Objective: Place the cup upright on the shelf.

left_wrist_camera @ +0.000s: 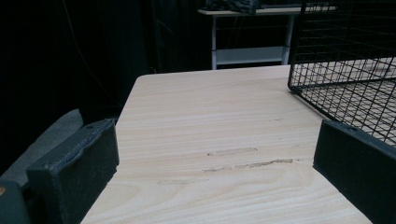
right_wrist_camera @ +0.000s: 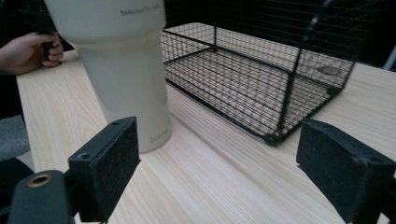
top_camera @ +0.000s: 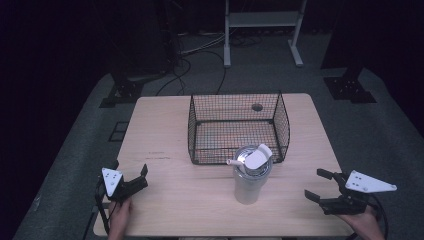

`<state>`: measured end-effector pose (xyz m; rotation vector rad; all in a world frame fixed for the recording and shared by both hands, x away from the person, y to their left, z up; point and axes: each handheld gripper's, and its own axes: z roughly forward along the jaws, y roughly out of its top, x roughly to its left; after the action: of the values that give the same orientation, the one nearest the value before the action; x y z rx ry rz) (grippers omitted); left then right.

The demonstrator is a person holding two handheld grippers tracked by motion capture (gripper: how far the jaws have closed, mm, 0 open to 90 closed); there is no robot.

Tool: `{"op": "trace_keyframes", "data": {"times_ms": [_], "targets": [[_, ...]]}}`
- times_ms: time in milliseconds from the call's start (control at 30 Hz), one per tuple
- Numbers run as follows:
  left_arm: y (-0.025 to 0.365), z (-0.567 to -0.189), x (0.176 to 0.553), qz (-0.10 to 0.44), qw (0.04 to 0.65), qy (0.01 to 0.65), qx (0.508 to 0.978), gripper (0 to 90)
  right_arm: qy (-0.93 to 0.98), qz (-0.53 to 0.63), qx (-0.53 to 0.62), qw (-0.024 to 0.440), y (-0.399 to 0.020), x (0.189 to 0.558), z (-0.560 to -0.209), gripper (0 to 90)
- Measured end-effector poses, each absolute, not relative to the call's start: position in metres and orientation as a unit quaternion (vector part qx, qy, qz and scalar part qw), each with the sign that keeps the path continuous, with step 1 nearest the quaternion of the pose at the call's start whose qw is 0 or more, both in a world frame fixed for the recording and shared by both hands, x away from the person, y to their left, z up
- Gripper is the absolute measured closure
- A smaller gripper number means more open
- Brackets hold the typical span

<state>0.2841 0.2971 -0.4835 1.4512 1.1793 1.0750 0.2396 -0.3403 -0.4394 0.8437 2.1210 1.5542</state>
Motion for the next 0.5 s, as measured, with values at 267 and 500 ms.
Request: {"op": "trace_keyframes", "data": {"times_ms": [267, 500], "targets": [[0.297, -0.484, 0.284, 0.438, 0.474, 0.478, 0.596, 0.0, 0.764, 0.553, 0.280, 0.177, -0.319, 0.244, -0.436, 12.3], [0.297, -0.484, 0.283, 0.439, 0.477, 0.477, 0.593, 0.0, 0.763, 0.565, 0.272, 0.158, -0.297, 0.250, -0.438, 11.9]]}}
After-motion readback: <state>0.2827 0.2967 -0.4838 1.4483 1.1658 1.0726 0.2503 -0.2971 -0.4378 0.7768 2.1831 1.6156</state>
